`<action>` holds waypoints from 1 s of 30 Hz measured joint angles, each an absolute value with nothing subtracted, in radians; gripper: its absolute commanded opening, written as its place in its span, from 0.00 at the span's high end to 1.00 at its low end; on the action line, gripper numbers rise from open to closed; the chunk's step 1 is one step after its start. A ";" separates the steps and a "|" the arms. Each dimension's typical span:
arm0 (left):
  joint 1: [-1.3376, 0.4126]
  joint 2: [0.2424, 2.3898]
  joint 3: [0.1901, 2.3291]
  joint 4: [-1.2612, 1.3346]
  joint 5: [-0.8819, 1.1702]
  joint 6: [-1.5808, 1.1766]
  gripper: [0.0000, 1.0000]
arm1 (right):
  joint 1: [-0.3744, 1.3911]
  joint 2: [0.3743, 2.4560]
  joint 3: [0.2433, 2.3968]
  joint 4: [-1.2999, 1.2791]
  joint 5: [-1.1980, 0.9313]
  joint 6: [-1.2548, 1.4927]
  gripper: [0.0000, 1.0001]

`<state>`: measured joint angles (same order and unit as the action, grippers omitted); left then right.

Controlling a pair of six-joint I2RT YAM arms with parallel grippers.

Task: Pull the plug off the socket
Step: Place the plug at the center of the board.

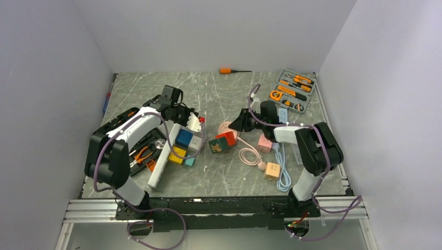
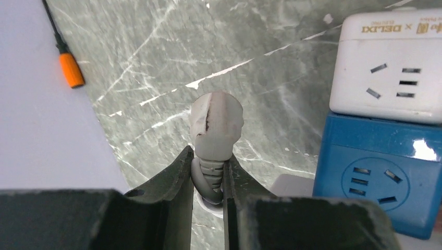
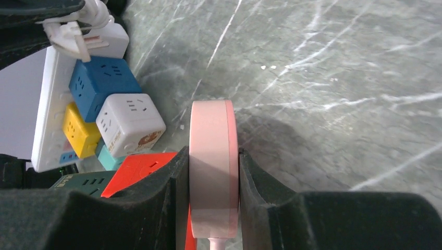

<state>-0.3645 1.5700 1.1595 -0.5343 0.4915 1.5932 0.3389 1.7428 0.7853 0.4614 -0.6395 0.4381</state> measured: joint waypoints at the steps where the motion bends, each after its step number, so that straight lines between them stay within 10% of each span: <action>1: -0.363 1.588 1.171 -0.532 0.484 1.580 1.00 | 0.331 1.734 0.779 0.459 -0.636 0.439 1.00; 4: -0.363 1.655 1.225 -0.530 0.454 1.519 0.81 | 0.321 1.721 0.772 0.453 -0.629 0.439 1.00; 10: -0.359 1.761 1.341 -0.532 0.399 1.382 0.02 | 0.319 1.682 0.760 0.433 -0.618 0.438 1.00; 30: -0.459 1.367 1.582 -0.670 0.407 1.004 0.01 | 0.339 1.553 0.765 0.379 -0.614 0.484 1.00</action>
<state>-0.4595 1.3670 1.5822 -0.6697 0.4072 1.0042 0.3393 1.5532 0.7650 0.3794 -0.6144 0.4835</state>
